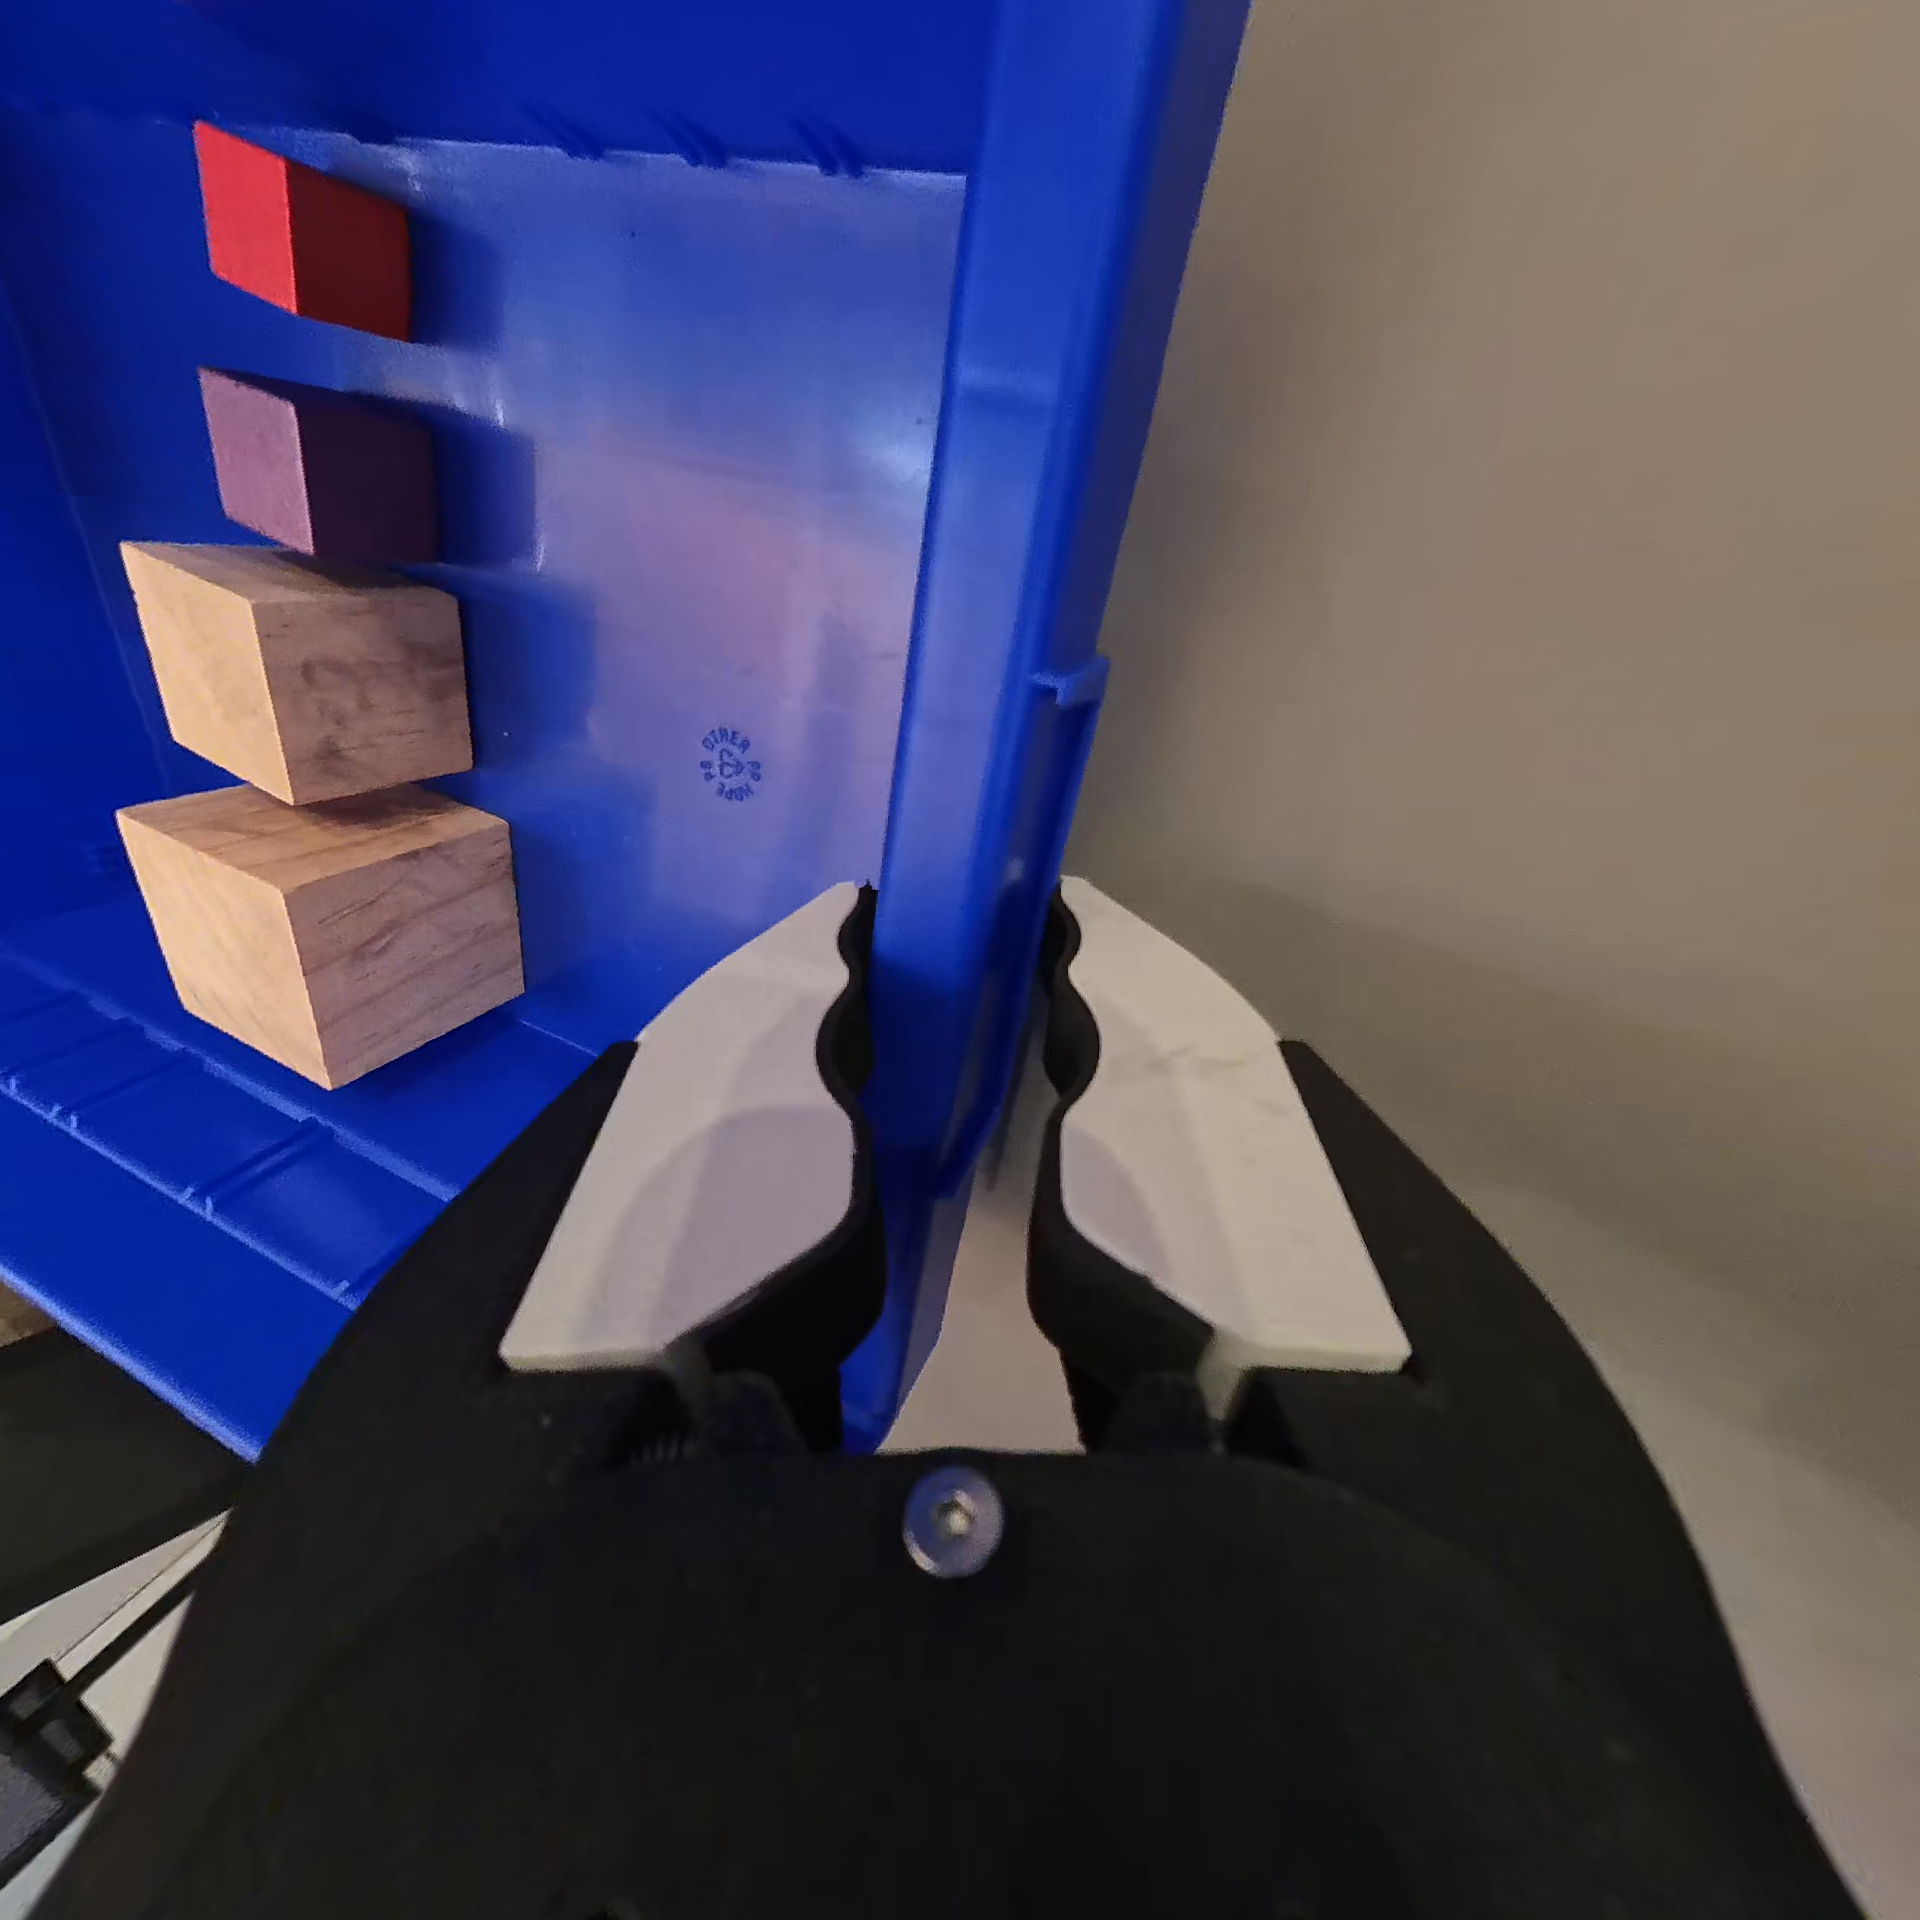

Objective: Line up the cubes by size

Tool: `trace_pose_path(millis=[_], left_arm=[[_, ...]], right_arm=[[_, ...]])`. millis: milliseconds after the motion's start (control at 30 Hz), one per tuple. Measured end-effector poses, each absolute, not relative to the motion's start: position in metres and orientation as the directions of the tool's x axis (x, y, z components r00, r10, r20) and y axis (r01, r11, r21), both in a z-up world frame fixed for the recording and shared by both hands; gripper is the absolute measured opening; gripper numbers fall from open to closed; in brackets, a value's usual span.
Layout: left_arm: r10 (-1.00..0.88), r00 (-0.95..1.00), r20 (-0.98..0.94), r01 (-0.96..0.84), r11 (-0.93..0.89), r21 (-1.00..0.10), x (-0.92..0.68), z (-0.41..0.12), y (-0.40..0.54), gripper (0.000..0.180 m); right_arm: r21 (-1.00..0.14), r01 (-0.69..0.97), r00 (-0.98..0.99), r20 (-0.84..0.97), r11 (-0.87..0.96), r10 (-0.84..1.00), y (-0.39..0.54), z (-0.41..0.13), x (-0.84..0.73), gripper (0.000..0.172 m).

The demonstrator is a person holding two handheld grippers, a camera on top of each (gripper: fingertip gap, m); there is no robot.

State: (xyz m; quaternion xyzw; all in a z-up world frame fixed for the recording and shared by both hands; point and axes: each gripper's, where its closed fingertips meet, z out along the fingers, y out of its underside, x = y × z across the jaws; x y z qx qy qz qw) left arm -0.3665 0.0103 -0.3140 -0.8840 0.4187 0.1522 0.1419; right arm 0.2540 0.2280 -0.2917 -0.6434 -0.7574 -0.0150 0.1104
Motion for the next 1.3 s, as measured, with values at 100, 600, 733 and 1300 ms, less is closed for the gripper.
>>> trace_pose_path(millis=[100,600,733,1300], left_arm=[[-0.708,0.593,-0.384,-0.792,-0.598,-0.121,-0.377,-0.314,0.009,0.030],[-0.732,0.559,-0.390,-0.818,-0.564,-0.115,-0.412,-0.314,0.013,0.030],[-0.739,0.551,-0.387,-0.824,-0.556,-0.112,-0.416,-0.314,0.014,0.030],[-0.753,0.535,-0.384,-0.835,-0.539,-0.106,-0.434,-0.315,0.009,0.030]], right_arm=[[-0.113,0.973,-0.178,0.175,0.200,0.968,0.239,-0.292,0.263,0.022],[-0.050,0.964,-0.249,0.162,0.260,0.955,0.277,-0.293,0.271,0.021],[-0.062,0.963,-0.250,0.156,0.262,0.956,0.284,-0.293,0.269,0.021],[-0.030,0.958,-0.277,0.158,0.285,0.948,0.296,-0.294,0.279,0.022]])
